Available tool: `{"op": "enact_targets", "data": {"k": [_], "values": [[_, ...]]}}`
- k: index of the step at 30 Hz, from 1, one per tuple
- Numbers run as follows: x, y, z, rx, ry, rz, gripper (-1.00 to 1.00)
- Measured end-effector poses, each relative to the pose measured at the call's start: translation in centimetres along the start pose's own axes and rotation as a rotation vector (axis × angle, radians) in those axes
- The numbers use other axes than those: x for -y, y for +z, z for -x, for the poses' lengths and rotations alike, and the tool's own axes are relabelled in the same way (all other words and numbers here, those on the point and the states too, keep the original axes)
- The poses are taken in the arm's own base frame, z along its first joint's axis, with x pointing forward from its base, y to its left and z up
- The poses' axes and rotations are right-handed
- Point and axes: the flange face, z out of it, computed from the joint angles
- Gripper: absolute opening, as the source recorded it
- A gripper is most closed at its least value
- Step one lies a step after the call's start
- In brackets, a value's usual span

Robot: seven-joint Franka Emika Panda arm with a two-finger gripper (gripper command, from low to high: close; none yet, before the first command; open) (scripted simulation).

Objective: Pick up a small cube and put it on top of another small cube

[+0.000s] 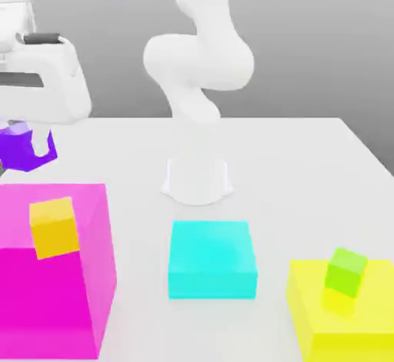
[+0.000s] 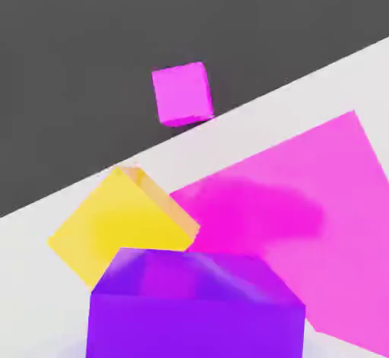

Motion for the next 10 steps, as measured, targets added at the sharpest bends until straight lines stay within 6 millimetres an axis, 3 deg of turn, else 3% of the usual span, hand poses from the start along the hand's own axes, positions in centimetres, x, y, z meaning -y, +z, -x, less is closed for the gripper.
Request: {"op": "enact_targets", "data": {"k": [3, 6, 7, 10], "values": [[2.0, -0.4, 1.2, -0.016, 0.031, 0.024, -1.00], [2.3, 3.5, 1.2, -0.019, 0.037, 0.028, -1.00], [2.3, 4.5, 1.2, -0.019, 0.038, 0.028, 1.00], [2.3, 4.5, 1.3, -0.019, 0.038, 0.028, 1.00]]}}
